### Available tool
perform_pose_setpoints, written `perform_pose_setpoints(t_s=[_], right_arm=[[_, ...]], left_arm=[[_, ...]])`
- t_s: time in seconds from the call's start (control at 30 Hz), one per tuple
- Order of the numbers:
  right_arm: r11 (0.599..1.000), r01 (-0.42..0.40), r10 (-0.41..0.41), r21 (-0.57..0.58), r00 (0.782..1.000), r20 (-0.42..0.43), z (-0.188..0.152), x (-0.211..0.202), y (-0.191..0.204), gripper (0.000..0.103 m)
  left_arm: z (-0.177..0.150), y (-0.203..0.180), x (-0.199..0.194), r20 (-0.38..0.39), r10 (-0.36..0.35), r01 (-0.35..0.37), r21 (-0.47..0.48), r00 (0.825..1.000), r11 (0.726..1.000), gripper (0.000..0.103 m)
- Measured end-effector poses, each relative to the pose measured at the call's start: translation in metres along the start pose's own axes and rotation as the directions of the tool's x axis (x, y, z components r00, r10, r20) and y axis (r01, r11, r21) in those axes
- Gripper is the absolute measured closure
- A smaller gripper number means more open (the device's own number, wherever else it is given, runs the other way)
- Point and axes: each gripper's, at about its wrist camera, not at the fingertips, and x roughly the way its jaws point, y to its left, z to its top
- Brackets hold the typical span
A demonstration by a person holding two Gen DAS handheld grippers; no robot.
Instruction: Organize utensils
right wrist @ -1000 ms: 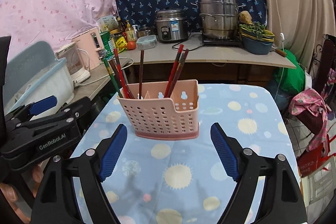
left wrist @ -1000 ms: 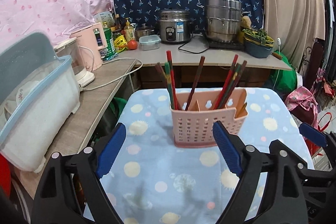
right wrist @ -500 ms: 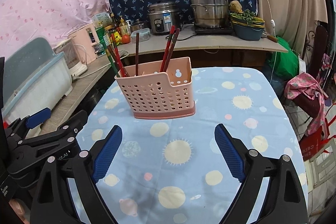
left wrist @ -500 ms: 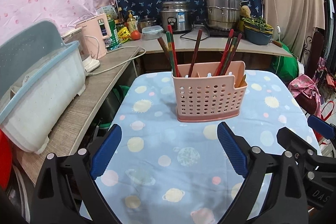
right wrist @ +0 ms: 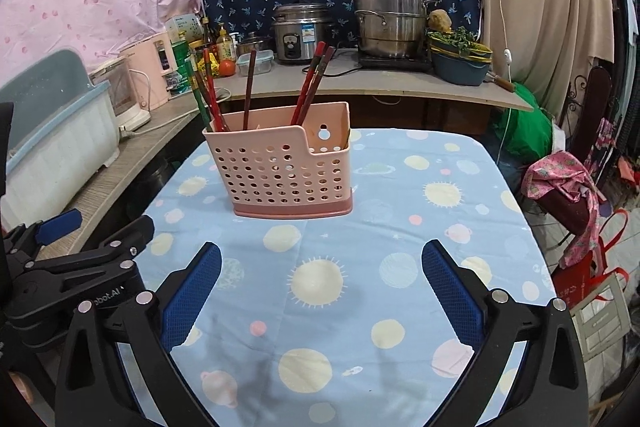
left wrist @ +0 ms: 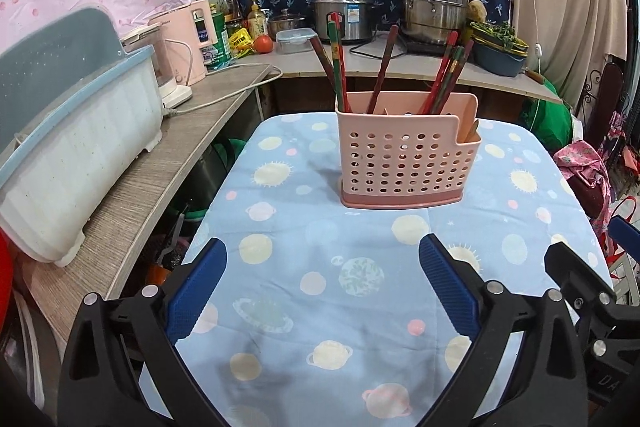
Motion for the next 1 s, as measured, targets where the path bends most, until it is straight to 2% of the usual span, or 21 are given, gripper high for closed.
perform_pose_setpoints(t_s=[1.0], right_arm=[[1.0, -0.008, 0.008, 0.009, 0.999, -0.049, -0.01, 0.022, 0.002, 0.006]], left_arm=[[-0.009, 0.003, 0.021, -0.037, 0.018, -0.018, 0.002, 0.999, 1.0, 0.008]])
